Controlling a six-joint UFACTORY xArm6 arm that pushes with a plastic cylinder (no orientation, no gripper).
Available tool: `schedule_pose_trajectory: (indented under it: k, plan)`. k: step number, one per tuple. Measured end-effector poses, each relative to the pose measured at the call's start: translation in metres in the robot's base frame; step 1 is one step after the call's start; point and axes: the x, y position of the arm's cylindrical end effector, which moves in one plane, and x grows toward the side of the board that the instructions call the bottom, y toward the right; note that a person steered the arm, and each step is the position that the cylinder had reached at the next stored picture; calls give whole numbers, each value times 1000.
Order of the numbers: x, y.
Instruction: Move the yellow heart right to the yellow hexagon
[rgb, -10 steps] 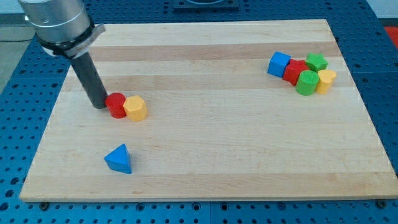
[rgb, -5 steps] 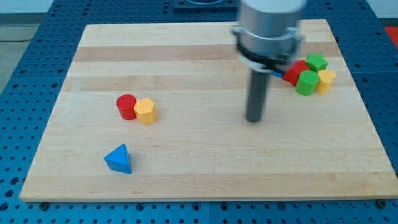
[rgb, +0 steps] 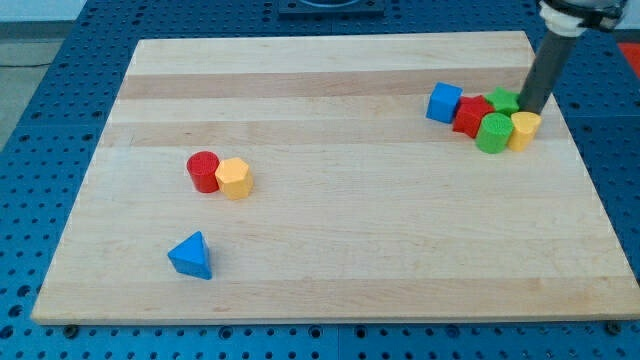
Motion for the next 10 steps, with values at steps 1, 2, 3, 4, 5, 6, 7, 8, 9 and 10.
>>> schedule_pose_trajectory:
  k: [1, 2, 3, 4, 5, 6, 7, 8, 9, 10]
  plan:
    - [23, -21]
    - [42, -18]
    - [61, 6]
    - [80, 38]
    - [106, 43]
    - [130, 40]
    - [148, 23]
    - [142, 2]
    - [137, -18]
    - [132, -51]
